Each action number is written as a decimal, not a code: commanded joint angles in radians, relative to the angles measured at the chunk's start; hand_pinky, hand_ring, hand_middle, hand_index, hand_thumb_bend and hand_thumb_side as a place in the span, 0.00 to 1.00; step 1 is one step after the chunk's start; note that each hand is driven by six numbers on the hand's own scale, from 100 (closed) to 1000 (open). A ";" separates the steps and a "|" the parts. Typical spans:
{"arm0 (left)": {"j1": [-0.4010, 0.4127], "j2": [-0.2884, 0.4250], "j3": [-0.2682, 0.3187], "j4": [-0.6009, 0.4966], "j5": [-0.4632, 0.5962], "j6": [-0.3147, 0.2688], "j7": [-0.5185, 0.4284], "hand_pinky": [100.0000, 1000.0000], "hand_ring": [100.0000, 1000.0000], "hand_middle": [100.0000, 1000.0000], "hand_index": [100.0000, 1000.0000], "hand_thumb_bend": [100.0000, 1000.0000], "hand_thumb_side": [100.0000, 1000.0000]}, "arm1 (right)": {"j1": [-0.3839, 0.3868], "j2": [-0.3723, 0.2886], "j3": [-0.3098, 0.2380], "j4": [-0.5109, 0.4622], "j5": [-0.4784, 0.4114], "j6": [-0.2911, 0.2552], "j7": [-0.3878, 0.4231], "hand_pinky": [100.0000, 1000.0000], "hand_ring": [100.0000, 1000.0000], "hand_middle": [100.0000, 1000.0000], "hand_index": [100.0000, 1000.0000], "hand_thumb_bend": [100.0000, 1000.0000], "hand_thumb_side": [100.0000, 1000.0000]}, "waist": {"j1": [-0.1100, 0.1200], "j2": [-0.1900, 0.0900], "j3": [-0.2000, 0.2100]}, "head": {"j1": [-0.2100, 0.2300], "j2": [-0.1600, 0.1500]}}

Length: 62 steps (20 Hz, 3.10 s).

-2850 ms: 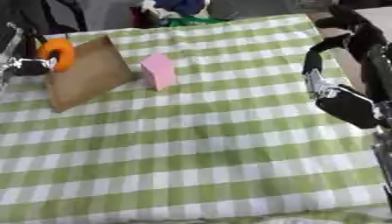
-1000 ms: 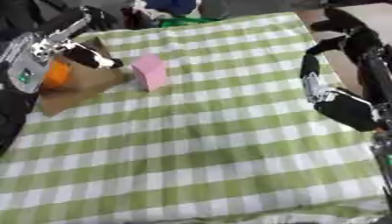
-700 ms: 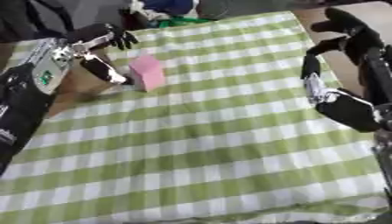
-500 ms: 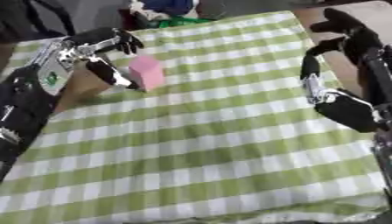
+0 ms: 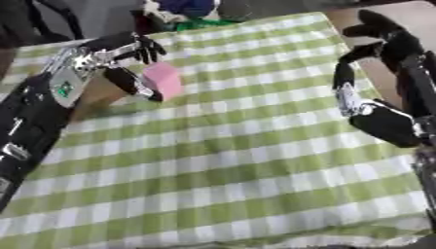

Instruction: Pick up objects on the table and place them in the box.

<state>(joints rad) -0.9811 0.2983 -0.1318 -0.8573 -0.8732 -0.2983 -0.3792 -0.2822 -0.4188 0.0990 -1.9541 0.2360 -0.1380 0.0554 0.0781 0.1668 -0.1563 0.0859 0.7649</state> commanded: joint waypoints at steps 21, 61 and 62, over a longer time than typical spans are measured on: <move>-0.005 0.024 0.027 -0.060 -0.042 0.116 0.168 0.33 0.29 0.43 0.76 0.28 0.03 | -0.012 -0.006 -0.004 -0.008 -0.008 -0.004 0.004 0.81 0.62 0.77 0.96 0.00 0.30 | -0.008 -0.016 0.004 | 0.001 0.005; 0.357 0.199 0.207 -0.627 0.333 0.225 0.317 0.40 0.46 0.46 0.75 0.55 0.47 | -0.007 -0.006 -0.012 -0.004 -0.008 -0.004 -0.001 0.81 0.62 0.76 0.96 0.00 0.33 | -0.014 -0.012 0.055 | -0.012 0.005; 0.379 0.196 0.216 -0.660 0.353 0.223 0.326 0.40 0.46 0.46 0.75 0.54 0.47 | -0.007 -0.006 -0.012 -0.005 -0.009 -0.004 -0.001 0.81 0.62 0.76 0.96 0.00 0.33 | -0.014 -0.011 0.058 | -0.011 0.005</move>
<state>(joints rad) -0.5940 0.4600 0.0607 -1.4601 -0.5489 -0.0737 -0.0667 -0.2804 -0.4162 0.0980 -1.9480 0.2350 -0.1403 0.0568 0.0680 0.1671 -0.0999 0.0755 0.7649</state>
